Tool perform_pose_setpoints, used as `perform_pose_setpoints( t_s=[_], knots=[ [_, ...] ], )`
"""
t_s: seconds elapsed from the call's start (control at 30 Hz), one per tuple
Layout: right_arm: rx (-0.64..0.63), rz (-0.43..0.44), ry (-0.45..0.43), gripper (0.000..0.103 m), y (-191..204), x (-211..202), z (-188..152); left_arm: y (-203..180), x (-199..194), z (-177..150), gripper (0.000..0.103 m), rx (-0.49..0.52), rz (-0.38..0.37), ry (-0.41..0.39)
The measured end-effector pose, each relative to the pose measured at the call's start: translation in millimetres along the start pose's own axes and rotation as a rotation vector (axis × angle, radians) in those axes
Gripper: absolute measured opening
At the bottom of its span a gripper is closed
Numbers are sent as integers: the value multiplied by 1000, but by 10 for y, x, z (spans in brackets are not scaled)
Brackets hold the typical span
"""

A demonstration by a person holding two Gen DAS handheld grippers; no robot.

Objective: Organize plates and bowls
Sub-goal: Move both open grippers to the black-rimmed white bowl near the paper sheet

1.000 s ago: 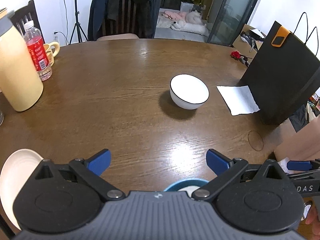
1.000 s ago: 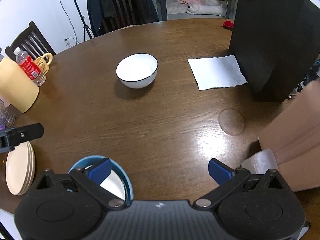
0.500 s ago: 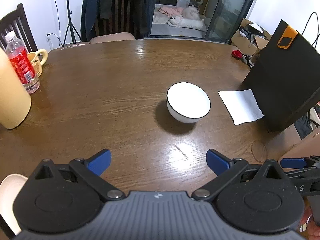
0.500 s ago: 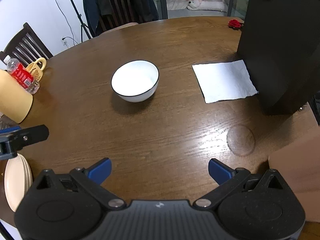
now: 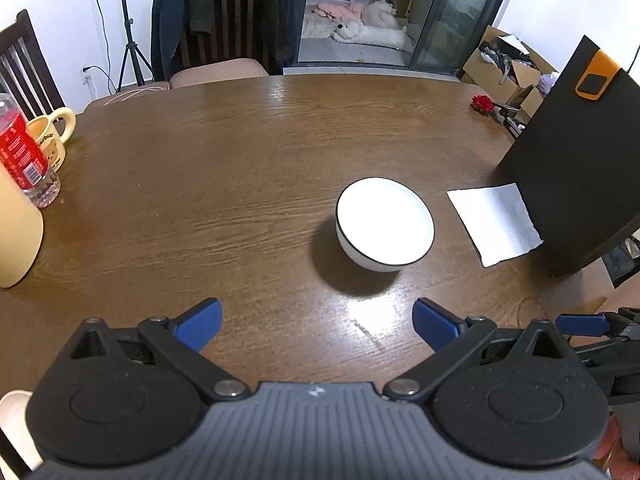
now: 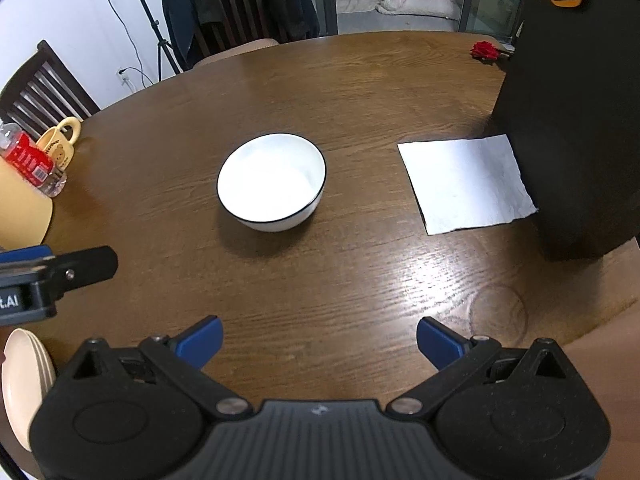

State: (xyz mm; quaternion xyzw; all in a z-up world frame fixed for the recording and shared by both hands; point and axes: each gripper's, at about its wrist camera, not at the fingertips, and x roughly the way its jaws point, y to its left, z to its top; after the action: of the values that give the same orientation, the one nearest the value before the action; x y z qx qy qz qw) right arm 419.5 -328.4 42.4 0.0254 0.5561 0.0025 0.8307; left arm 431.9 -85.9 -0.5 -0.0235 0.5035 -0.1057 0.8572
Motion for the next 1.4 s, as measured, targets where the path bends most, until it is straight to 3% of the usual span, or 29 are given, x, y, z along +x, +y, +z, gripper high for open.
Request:
perform_pose_setpoints(
  t_s=[0.97, 1.4],
  knots=[
    [85, -15, 35, 103, -293, 688, 783, -40, 898, 480, 103, 1, 16, 82],
    [94, -15, 32, 102, -325, 1023, 1000, 25, 1250, 597, 103, -63, 15, 94]
  ],
)
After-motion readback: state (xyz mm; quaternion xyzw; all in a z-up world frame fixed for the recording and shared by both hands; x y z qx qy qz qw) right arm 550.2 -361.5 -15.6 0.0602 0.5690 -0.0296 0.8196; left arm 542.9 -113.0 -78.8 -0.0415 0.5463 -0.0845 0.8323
